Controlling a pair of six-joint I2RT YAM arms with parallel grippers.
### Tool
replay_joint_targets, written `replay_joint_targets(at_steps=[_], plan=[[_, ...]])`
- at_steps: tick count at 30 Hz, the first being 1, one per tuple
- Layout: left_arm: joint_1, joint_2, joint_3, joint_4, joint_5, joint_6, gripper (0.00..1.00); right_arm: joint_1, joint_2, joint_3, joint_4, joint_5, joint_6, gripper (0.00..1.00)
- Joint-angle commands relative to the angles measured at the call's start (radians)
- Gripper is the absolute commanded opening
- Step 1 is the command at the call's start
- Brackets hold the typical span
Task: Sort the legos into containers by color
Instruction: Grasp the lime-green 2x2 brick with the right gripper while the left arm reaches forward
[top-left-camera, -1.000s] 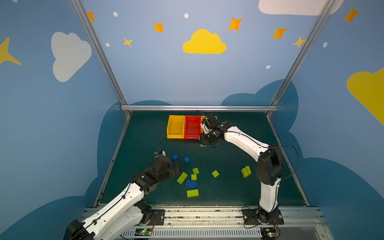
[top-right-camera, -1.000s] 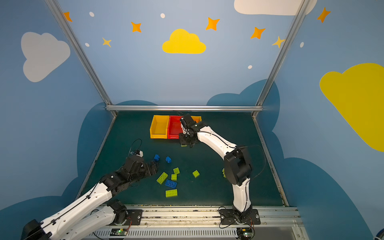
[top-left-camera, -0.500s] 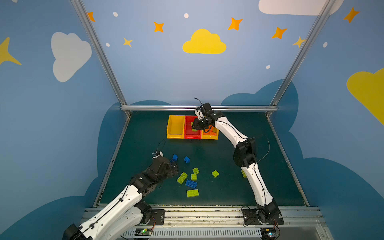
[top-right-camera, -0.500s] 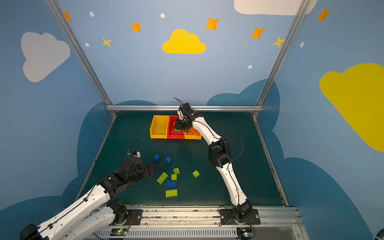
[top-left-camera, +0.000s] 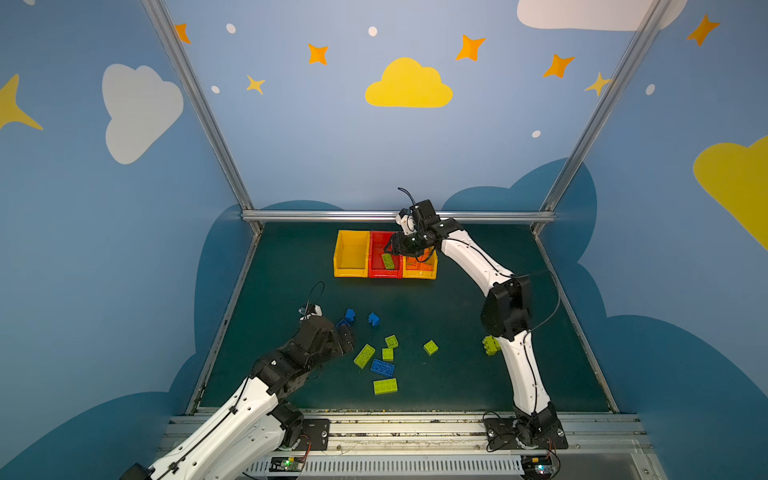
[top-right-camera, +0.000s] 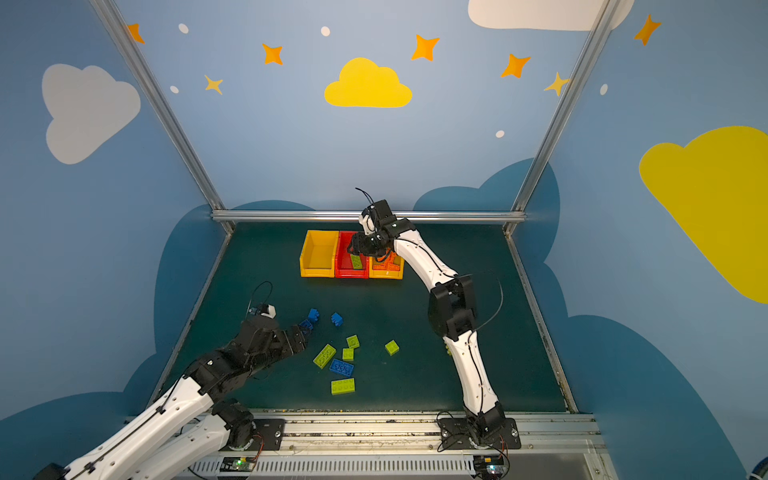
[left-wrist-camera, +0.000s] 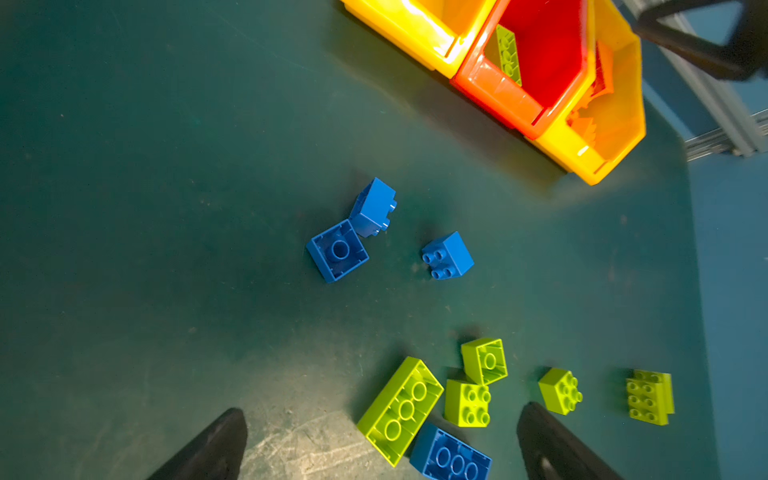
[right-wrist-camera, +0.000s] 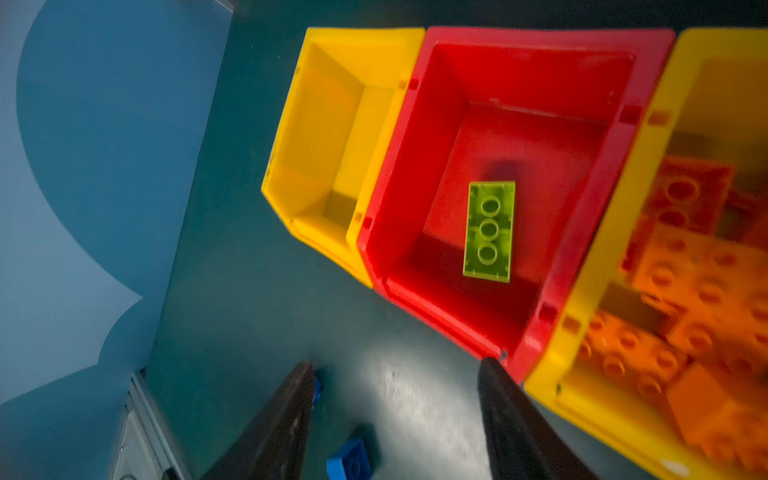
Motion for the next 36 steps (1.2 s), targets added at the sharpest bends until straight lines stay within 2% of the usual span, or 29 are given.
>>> replay_joint_targets(at_steps=[1,8,18,25,31,36], plan=[[-0.012,-0.025,0.022,-0.028,0.032,-0.021,1.0,0.013,-0.212,-0.224,0.072,0.03,-0.017,0.62],[-0.113,-0.034,-0.001,0.026,0.064,-0.064,1.0,0.068,-0.535,-0.764,0.128,0.132,-0.023,0.64],[-0.345,0.086,-0.014,0.134,-0.046,-0.125,1.0,0.191,-0.805,-1.201,0.118,0.268,0.031,0.64],[-0.455,0.241,0.039,0.189,-0.097,-0.116,1.0,0.216,-0.909,-1.348,0.162,0.292,0.062,0.64],[-0.49,0.344,0.07,0.233,-0.086,-0.115,1.0,0.223,-0.884,-1.36,0.195,0.277,0.057,0.64],[-0.492,0.361,0.079,0.227,-0.097,-0.113,1.0,0.232,-0.843,-1.345,0.213,0.27,0.044,0.63]])
